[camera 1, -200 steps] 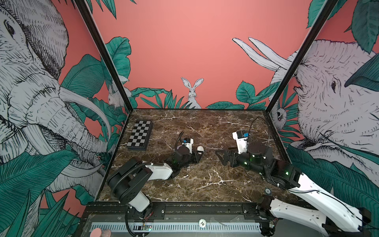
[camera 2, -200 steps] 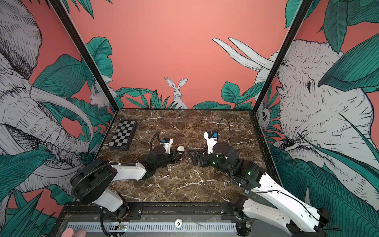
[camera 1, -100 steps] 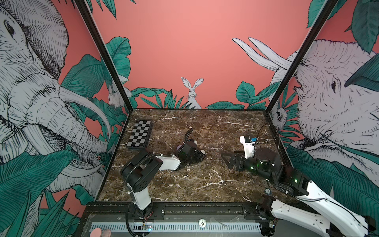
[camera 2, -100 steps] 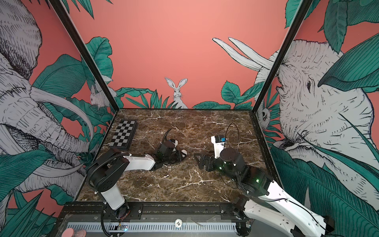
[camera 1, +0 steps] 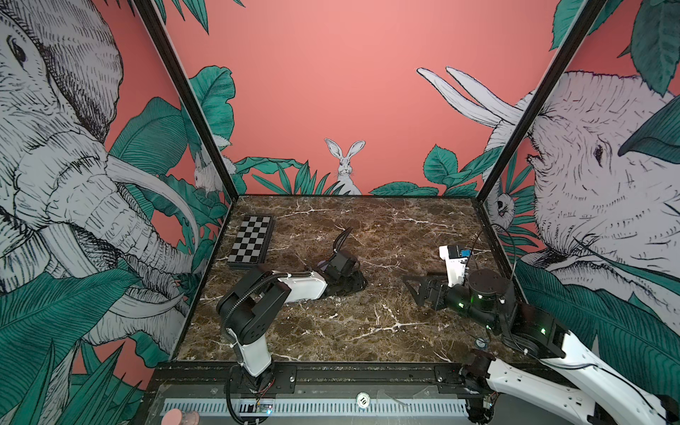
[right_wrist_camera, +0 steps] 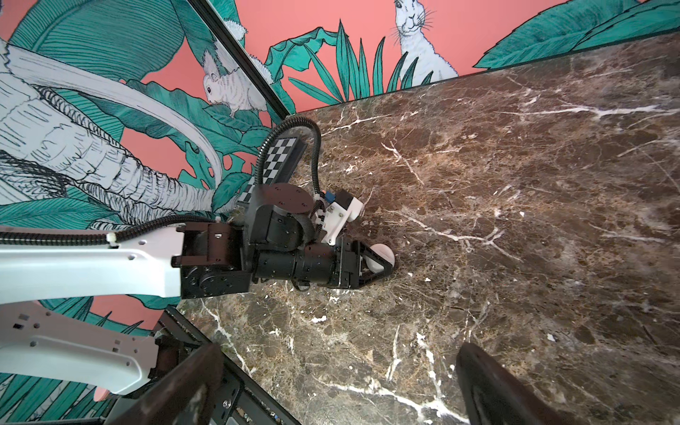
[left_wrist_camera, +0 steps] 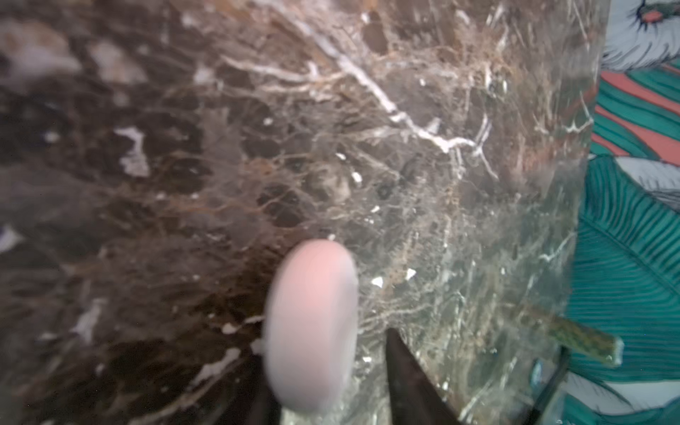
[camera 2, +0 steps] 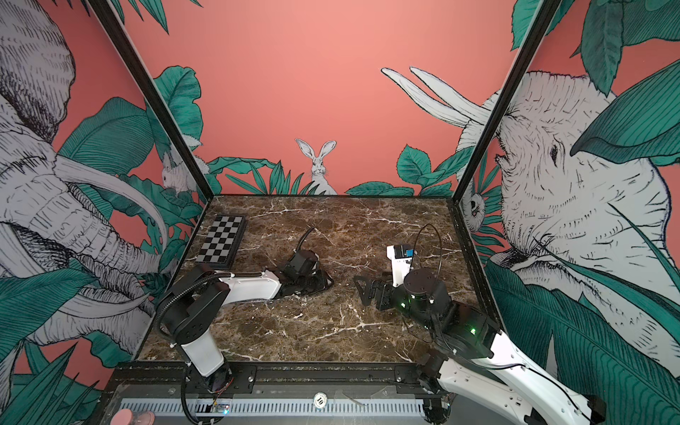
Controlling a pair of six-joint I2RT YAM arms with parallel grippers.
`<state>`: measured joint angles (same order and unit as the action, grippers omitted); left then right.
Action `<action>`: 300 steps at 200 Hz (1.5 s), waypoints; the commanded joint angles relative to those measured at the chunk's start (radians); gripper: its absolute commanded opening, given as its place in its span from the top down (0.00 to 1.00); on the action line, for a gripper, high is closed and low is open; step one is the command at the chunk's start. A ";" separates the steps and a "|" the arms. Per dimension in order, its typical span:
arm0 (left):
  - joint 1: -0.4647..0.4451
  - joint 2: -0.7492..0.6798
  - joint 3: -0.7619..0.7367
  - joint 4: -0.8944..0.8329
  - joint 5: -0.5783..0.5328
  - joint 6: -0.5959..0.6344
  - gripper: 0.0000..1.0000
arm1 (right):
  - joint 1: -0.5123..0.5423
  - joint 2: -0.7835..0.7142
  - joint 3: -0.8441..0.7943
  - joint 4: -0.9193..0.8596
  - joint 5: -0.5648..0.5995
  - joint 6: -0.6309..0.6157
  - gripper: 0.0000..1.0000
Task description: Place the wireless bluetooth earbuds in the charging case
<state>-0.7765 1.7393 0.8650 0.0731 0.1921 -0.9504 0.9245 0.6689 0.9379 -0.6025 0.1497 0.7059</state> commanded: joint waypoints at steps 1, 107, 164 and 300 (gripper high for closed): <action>0.005 -0.052 0.024 -0.151 -0.034 0.041 0.41 | -0.005 -0.008 0.024 -0.018 0.053 -0.015 0.02; 0.039 -0.439 0.238 -0.493 -0.591 0.669 0.01 | -0.312 0.066 -0.322 0.503 0.764 -0.639 0.02; 0.337 -0.636 -0.221 0.012 -0.679 0.882 0.01 | -0.717 0.527 -0.448 1.011 0.457 -0.698 0.02; 0.700 -0.176 -0.463 0.834 -0.401 1.043 0.01 | -0.877 0.859 -0.559 1.496 0.138 -0.667 0.02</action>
<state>-0.0860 1.5780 0.4084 0.7635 -0.2440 0.0673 0.0414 1.5261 0.3771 0.8303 0.3107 0.0334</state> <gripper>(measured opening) 0.991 0.981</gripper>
